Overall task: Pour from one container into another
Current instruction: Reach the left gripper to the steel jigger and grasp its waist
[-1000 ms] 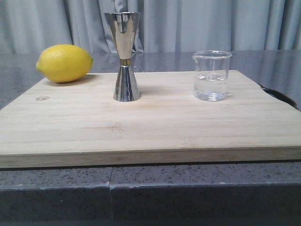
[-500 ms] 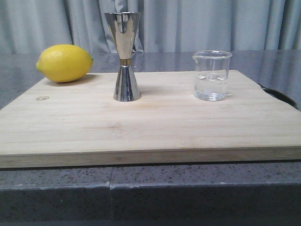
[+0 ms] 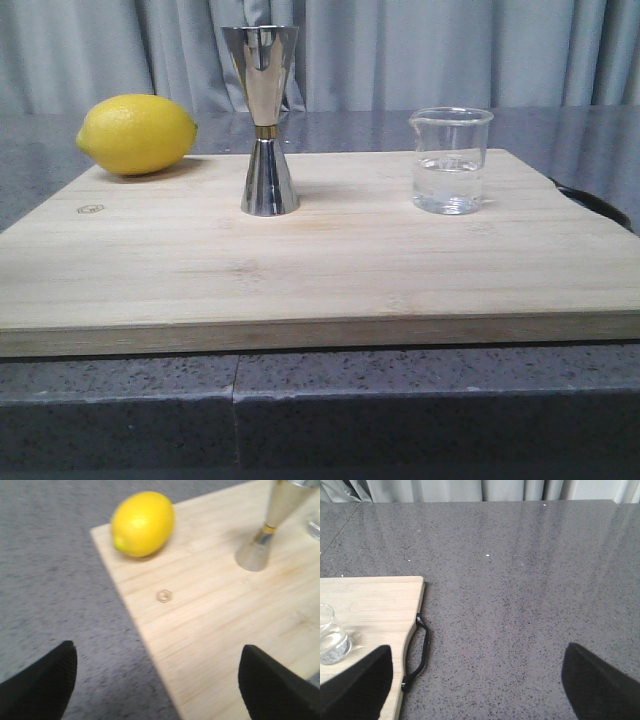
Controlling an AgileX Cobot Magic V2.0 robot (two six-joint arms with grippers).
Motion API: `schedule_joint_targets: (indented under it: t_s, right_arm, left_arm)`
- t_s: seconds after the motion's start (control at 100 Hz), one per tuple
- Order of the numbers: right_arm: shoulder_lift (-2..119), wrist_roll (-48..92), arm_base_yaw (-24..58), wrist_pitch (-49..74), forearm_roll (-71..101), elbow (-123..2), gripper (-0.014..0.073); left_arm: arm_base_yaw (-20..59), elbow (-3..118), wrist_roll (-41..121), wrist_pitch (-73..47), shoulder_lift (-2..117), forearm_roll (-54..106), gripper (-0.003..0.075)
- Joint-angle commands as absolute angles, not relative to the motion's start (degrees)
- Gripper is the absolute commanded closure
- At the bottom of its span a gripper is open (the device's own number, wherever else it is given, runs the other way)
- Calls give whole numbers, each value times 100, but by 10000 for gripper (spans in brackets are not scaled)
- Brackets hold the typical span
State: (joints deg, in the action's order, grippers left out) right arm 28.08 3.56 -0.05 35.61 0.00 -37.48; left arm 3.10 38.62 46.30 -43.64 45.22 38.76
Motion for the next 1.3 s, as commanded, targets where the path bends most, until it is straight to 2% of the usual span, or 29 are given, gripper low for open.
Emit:
schedule_joint_targets:
  t_s: [0.0, 0.16, 0.46, 0.86, 1.29]
  right_arm:
    - [2886, 378, -20, 3165, -36, -3955, -6]
    - [2886, 378, -20, 3165, -36, -3955, -6]
    - [2886, 378, -20, 3154, -36, -3955, -6]
    - [2886, 378, -20, 3154, -36, -3955, -6]
    - [2886, 378, -20, 3154, -36, -3955, -6]
  left_arm:
    - [304, 4084, 5923, -4409, 4936, 5296, 110]
    - [304, 4084, 8176, -4697, 5763, 6857, 110]
    - [304, 4084, 10443, -5917, 7143, 8718, 110]
    - [304, 4084, 12102, -7271, 8380, 9824, 110]
    - [1218, 4300, 12953, -7162, 8955, 10602, 113]
